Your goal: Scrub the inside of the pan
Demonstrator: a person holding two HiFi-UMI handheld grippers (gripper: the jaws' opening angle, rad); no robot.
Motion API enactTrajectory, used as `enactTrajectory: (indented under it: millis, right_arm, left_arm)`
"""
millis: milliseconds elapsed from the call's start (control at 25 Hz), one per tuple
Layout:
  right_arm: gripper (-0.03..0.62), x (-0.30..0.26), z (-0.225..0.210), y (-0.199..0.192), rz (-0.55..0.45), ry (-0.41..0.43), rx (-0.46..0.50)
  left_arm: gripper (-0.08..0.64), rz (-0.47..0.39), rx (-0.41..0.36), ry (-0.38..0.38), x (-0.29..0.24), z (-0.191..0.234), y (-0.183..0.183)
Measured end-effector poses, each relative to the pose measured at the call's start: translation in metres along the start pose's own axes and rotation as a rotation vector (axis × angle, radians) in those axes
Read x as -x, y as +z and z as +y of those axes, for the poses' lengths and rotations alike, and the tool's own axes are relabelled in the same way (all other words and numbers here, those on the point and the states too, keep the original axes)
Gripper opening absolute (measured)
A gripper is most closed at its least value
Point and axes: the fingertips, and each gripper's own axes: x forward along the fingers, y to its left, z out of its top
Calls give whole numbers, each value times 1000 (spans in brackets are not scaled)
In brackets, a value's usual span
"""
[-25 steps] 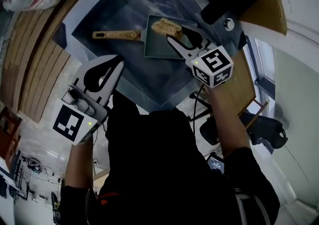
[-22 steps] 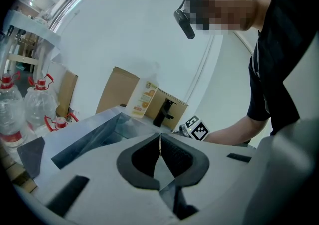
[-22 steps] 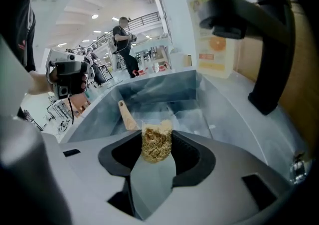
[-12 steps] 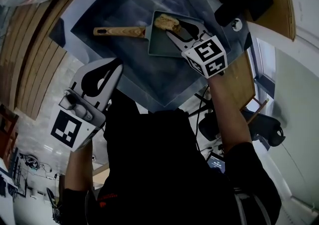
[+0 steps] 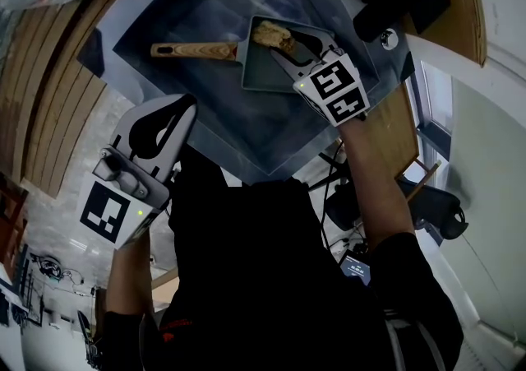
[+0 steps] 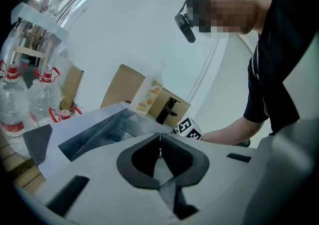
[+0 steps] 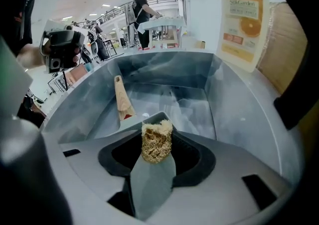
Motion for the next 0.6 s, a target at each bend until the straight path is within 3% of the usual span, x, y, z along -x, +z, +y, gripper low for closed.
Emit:
enactTrajectory:
  millis: [600]
  right_arm:
    - [183,32,-32,-51,117,-56,-34]
  left_arm:
    - [25,35,-35,-59,-37,-32,4]
